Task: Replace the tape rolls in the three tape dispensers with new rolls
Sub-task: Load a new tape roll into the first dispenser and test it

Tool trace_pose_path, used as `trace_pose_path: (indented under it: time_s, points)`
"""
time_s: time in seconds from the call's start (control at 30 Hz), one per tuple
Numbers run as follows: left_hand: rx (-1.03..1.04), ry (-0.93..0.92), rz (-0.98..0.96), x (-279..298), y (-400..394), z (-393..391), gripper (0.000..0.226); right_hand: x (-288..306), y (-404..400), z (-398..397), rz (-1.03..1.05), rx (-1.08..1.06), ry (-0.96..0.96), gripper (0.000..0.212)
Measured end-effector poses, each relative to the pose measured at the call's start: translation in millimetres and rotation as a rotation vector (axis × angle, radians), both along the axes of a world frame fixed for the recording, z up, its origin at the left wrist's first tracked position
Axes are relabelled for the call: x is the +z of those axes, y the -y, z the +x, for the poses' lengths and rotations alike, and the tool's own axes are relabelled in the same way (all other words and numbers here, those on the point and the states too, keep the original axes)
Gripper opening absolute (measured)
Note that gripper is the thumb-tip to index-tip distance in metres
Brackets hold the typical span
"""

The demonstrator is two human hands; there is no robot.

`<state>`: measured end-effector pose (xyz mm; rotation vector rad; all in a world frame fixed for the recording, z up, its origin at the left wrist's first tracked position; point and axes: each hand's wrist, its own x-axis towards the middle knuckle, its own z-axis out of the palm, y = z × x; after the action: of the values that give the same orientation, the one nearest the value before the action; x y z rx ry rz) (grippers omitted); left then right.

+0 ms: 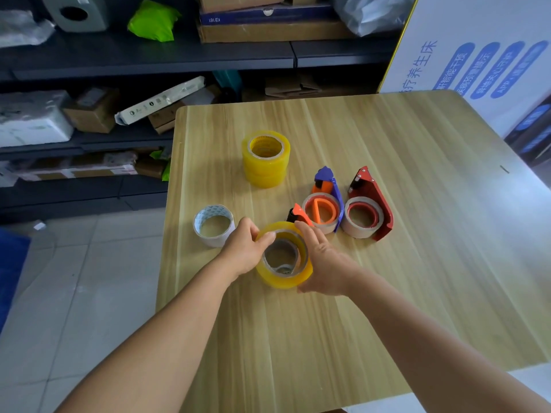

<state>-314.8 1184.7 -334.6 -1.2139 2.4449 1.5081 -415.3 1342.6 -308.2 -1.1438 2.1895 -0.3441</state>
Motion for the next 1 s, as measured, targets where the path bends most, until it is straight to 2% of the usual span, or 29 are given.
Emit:
trace_pose_path:
  time_s: [0.13, 0.23, 0.33, 0.5, 0.63, 0.77, 0.87, 1.0]
  points:
    - [-0.014, 0.046, 0.083, -9, 5, 1, 0.031, -2, 7, -3, 0.051, 0.020, 0.002, 0.125]
    - [-0.026, 0.140, -0.001, -25, -5, 9, 0.030, -8, 11, 1, 0.104, 0.091, -0.130, 0.107]
    - [-0.021, 0.205, -0.113, -36, -7, 13, 0.036, -18, 13, 6, 0.186, 0.137, -0.227, 0.109]
    - [-0.027, 0.240, -0.072, -29, -7, 10, 0.037, -17, 20, 13, 0.235, 0.124, -0.262, 0.103]
    - [0.071, 0.213, -0.045, -26, -18, 10, 0.032, -14, 26, 50, 0.092, 0.098, -0.342, 0.080]
    - [0.138, 0.119, 0.019, -29, -20, 21, 0.026, -32, 27, 76, 0.021, -0.020, -0.320, 0.082]
    - [0.125, 0.075, 0.110, -34, -20, 35, 0.030, -40, 21, 75, -0.002, -0.031, -0.299, 0.083]
    - [0.103, 0.002, 0.090, -34, -32, 44, 0.035, -34, 10, 70, -0.046, -0.111, -0.211, 0.076]
